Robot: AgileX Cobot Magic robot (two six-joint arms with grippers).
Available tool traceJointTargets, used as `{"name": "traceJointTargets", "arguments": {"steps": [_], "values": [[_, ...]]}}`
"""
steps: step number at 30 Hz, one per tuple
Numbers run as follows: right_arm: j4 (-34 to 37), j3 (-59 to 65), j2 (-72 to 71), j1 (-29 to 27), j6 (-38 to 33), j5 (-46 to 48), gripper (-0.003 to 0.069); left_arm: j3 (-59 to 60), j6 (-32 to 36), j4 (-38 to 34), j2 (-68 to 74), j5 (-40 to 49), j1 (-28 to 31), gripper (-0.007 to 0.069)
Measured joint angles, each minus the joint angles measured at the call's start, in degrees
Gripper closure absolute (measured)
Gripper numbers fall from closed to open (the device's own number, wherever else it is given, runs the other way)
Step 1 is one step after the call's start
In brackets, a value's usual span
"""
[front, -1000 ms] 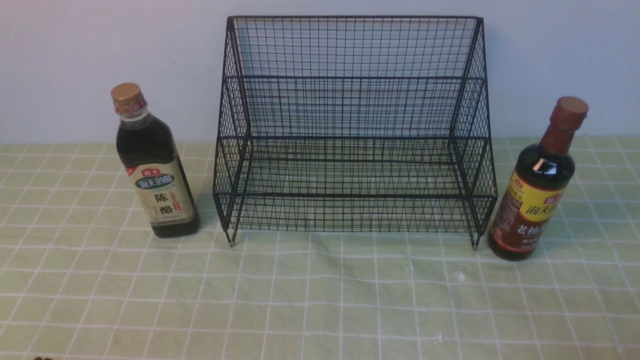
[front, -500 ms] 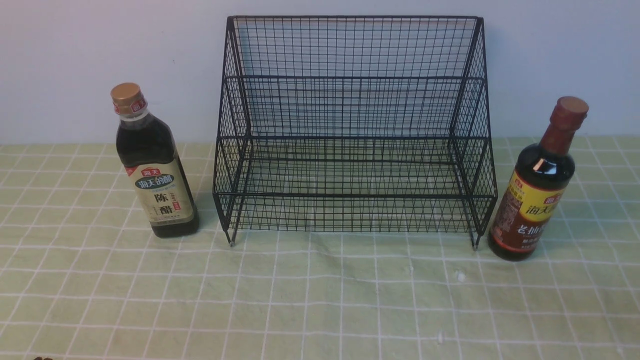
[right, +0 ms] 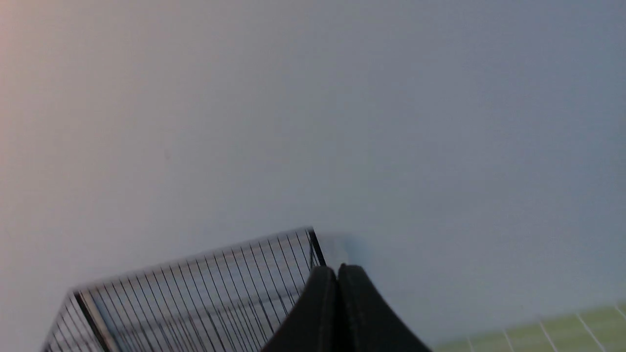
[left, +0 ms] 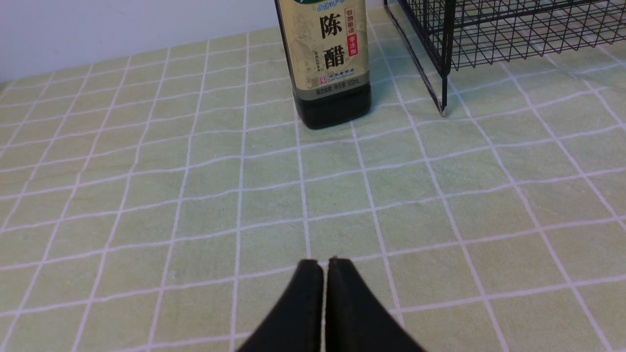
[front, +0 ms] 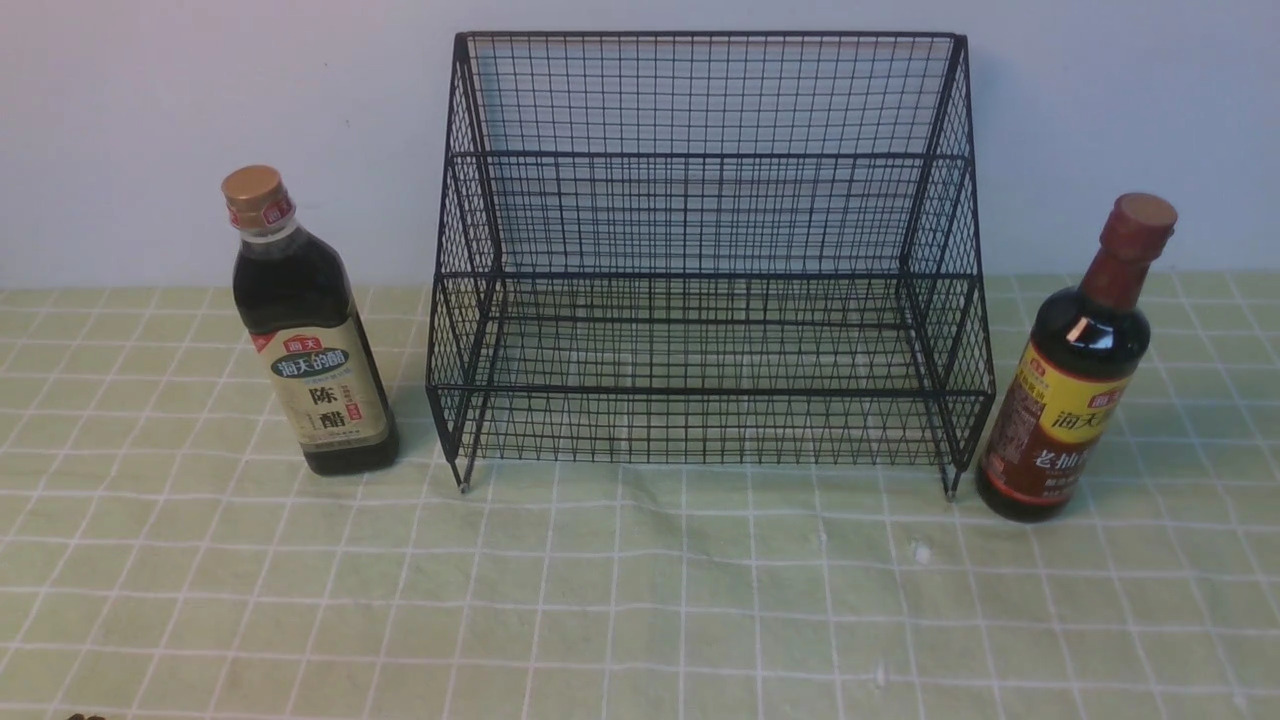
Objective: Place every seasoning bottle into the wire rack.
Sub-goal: Use the right arm to grab the condiment bottle closest to it
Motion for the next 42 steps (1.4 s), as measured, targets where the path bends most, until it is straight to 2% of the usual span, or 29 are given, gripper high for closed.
{"name": "traceJointTargets", "arguments": {"steps": [2,4,5,11,13,14,17,22,26,31,38,40,42], "values": [[-1.2,-5.6,6.8,0.0,-1.7,7.9,0.067,0.0,0.0,0.0,0.0,0.0,0.0,0.0631],[-1.5,-8.9,11.2,0.0,-3.6,11.9,0.0666,0.0,0.0,0.0,0.0,0.0,0.0,0.0631],[-1.2,-13.0,16.8,0.0,-6.5,15.5,0.0654,0.0,0.0,0.0,0.0,0.0,0.0,0.0631],[4.8,-24.4,32.4,0.0,-17.1,21.3,0.0572,0.0,0.0,0.0,0.0,0.0,0.0,0.0631],[9.2,-28.8,38.9,0.0,-22.3,22.4,0.0503,0.0,0.0,0.0,0.0,0.0,0.0,0.0631],[9.6,-28.8,39.4,0.0,-22.3,22.4,0.0503,0.0,0.0,0.0,0.0,0.0,0.0,0.0631],[14.2,-33.4,47.5,0.0,-29.3,22.5,0.0385,0.0,0.0,0.0,0.0,0.0,0.0,0.0631],[19.1,-37.8,55.5,0.3,-34.3,22.1,0.0199,0.0,0.0,0.0,0.0,0.0,0.0,0.0631],[19.6,-39.6,60.2,2.0,-37.0,18.9,0.0104,0.0,0.0,0.0,0.0,0.0,0.0,0.0631],[18.7,-39.8,64.6,2.4,-37.7,17.6,0.0076,0.0,0.0,0.0,0.0,0.0,0.0,0.0631],[17.3,-39.8,69.6,2.4,-37.8,21.6,0.0072,0.0,0.0,0.0,0.0,0.0,0.0,0.0631],[16.7,-39.8,70.2,2.4,-37.8,22.2,0.0086,0.0,0.0,0.0,0.0,0.0,0.0,0.0631],[15.8,-39.8,70.2,2.4,-37.8,22.5,0.0139,0.0,0.0,0.0,0.0,0.0,0.0,0.0631]]}}
